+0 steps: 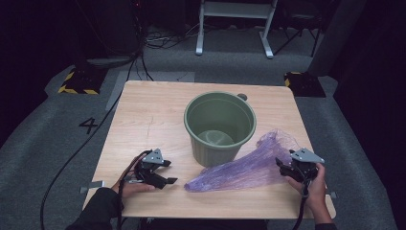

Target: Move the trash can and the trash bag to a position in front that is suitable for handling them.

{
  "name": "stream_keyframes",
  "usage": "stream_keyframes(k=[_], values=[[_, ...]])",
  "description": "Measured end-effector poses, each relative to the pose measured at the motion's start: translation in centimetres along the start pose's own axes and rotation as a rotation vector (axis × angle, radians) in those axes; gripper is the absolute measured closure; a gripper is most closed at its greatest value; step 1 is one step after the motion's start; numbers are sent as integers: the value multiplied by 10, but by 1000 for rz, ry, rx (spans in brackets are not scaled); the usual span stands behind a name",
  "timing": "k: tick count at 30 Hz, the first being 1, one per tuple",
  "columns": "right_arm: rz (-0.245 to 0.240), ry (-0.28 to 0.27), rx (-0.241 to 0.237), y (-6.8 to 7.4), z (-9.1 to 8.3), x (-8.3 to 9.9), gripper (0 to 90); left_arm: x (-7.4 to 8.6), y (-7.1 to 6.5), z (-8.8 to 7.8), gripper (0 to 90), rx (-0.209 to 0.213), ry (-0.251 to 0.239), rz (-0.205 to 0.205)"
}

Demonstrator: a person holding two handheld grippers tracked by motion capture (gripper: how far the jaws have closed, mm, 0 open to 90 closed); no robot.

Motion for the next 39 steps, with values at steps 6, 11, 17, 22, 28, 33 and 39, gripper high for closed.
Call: stream_keyframes(k=[6,11,17,22,28,33,39], values=[[33,-68,-123,38,-16,-8,240,3,0,0,267,-10,-10,47],[16,-56,-236,74,-7,-9,186,6,2,-2,262,-75,11,95],[-40,-2,-263,93,19,-4,183,12,9,-10,243,-109,9,68],[-9,51,-306,92,36,1,183,16,13,-13,176,-139,19,37],[-21,72,-327,92,40,0,215,18,12,-16,151,-164,21,16],[-43,41,-387,95,37,-1,447,19,11,-16,151,-182,18,-3],[-57,22,-403,97,35,-2,711,20,9,-17,151,-206,15,-21]])
Point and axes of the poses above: each handheld gripper's, and its own axes: z roughly forward along the jaws, x roughly out of its underside, y roughly to its left, the point moved 7 cm from there along z, roughly forward along the jaws, and after that the axes turned 2 degrees about -y, right-handed, at the moved point
